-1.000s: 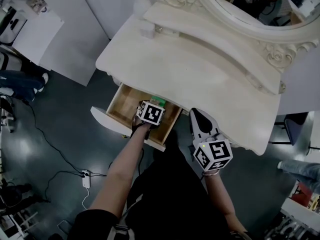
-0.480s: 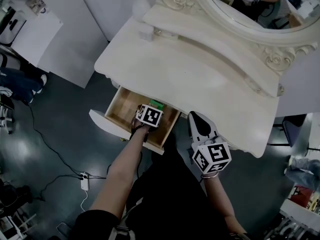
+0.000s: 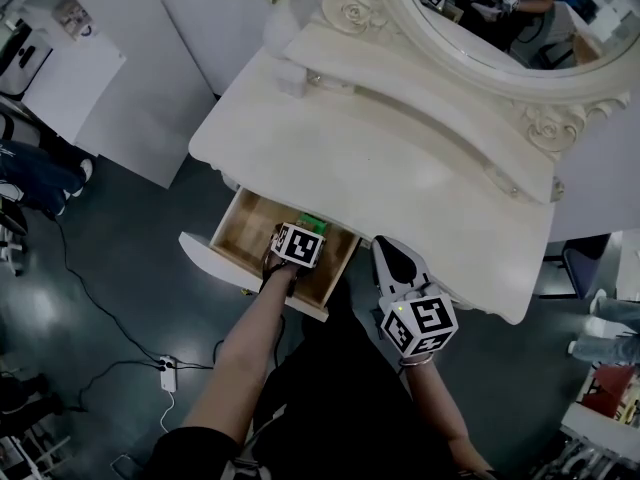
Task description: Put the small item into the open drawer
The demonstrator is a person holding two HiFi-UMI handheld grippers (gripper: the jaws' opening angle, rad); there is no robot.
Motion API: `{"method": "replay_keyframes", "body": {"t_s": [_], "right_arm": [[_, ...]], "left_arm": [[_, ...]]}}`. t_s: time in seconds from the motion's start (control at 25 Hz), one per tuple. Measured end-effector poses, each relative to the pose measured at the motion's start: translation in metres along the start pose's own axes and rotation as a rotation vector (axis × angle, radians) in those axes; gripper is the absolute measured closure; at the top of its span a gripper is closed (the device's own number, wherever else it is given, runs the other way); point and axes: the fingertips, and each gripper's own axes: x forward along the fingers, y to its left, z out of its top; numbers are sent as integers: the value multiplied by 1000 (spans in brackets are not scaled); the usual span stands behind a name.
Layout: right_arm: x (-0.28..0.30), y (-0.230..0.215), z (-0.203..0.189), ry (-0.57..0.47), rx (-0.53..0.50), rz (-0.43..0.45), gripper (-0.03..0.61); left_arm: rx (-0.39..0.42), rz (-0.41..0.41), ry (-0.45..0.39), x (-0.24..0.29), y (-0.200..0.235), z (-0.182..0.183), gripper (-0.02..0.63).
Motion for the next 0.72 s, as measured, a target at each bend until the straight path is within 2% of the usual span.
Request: {"method": "replay_keyframes", "body": {"t_s": [0.2, 0.44, 0.72], "right_arm": [[1, 3, 2, -1, 1, 5, 574], [1, 6, 1, -2, 3, 13, 574], [1, 13, 3, -12, -5, 31, 574]], "left_arm": [[-3, -18, -28, -3, -1, 5, 259], [-8, 0, -61, -25, 3, 13, 261], [-13, 16, -186, -61, 3, 36, 295]]}}
